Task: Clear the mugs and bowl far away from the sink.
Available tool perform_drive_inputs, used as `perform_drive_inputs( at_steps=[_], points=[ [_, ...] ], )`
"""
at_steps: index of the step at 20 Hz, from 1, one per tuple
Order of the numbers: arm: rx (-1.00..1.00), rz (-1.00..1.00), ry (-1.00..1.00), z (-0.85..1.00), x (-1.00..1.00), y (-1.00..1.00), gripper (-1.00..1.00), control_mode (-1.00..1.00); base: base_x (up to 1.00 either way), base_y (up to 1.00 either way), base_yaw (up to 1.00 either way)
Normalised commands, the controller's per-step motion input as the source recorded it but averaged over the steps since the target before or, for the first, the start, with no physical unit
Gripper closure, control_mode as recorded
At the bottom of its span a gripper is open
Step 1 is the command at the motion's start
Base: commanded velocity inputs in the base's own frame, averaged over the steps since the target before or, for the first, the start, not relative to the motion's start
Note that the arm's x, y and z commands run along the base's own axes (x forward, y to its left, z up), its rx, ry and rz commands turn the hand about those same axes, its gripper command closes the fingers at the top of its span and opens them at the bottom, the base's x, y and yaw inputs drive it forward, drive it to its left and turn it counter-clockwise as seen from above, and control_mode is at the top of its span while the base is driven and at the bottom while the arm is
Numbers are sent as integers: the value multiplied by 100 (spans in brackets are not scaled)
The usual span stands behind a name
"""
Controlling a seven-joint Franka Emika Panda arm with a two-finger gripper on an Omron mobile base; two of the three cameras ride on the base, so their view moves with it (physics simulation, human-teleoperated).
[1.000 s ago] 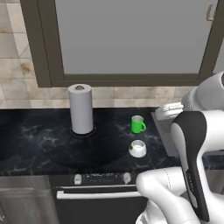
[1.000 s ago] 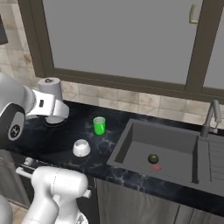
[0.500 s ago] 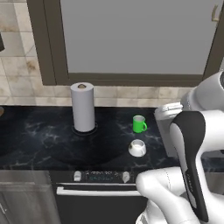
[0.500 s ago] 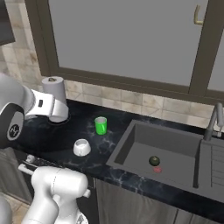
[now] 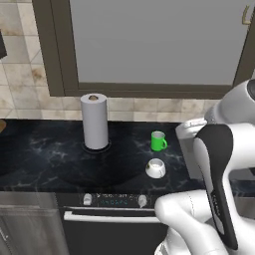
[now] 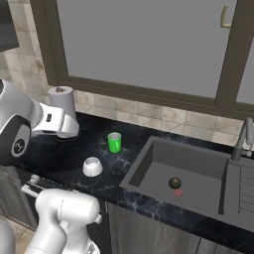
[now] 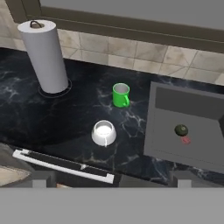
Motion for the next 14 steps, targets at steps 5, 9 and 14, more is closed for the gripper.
perform_drive_inputs(
  at_steps=[5, 9, 14],
  points=[
    [6, 2, 5, -22, 14, 0, -100, -100, 0, 0, 0],
    [8, 0, 14, -43, 5, 0, -100, -100, 0, 0, 0],
    [-1, 0, 2, -40, 16, 1, -100, -100, 0, 0, 0]
  ],
)
